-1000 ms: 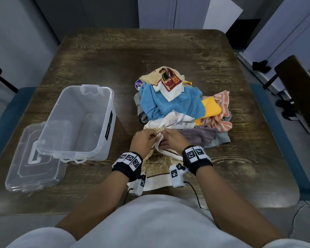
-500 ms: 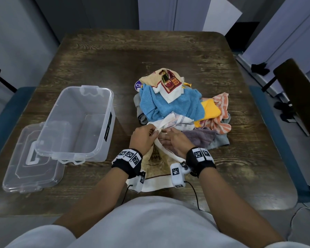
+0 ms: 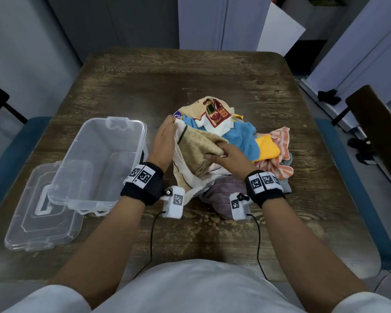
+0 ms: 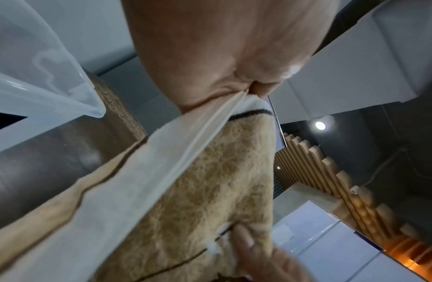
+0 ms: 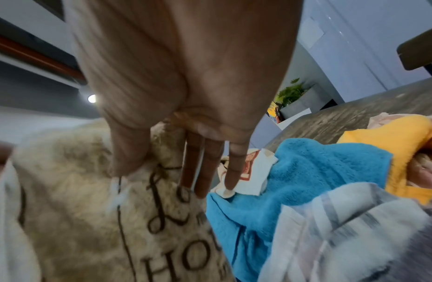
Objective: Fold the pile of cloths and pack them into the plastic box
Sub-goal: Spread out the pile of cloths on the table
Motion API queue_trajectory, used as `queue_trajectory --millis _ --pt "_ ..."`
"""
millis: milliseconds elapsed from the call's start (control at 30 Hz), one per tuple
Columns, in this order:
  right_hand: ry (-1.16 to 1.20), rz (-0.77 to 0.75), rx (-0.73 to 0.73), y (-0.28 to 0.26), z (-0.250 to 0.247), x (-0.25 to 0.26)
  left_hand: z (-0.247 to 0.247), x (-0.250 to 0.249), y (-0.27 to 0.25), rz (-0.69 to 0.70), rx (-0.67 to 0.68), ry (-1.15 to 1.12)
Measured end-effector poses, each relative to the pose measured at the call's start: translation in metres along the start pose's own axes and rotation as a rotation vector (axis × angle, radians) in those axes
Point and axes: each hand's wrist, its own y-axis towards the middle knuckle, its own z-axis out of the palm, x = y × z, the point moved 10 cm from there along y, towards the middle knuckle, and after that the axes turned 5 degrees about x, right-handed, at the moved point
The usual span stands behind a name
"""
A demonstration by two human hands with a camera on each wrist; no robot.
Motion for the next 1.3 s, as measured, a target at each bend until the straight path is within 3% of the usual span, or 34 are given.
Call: queue_trajectory --millis 67,200,300,433,533,700,900,1000,1067,1200,1300 --pt "0.031 -0.038 -0.042 -0.002 -0.007 0.011 -0.006 0.009 0.003 -0.051 -0.033 -0.071" --pt "0.052 -0.11 -0.118 -0.005 -0.019 0.03 -0.012 0.015 -0.002 -0.024 -0.014 0.164" --pt "0.045 -0.131 -0.194 -0.009 -0.027 0.036 -0.024 0.024 -0.006 -0.002 -0.08 0.218" --pt "0.26 -0.217 -0.235 -0.019 -0.031 0.051 -0.038 0.029 -0.01 -0.015 -0.173 0.24" --pt "0.391 -0.114 -0.258 -0.014 -0.03 0.033 -0.039 0.029 -0.009 -0.025 -0.198 0.195" --pt "0.253 0.1 0.029 -0.014 0.024 -0.009 -0.03 0.018 -0.005 0.019 -0.164 0.155" --pt "0.477 0.144 -0.021 -0.022 0.034 -0.021 -0.042 0.026 -0.004 -0.034 -0.176 0.13" --pt "0.62 0.17 -0.079 -0.024 0.029 -0.025 -0.027 0.032 -0.002 -0.107 -0.058 0.085" --pt "0.68 0.202 -0.102 -0.025 0.027 -0.031 -0.009 0.051 -0.005 -0.179 0.09 0.104" --pt "0.671 0.289 -0.172 -0.026 0.016 -0.048 0.025 0.112 -0.034 -0.325 0.366 -0.05" --pt "0.761 0.362 -0.192 -0.03 0.014 -0.063 0.026 0.129 -0.045 -0.384 0.338 -0.186"
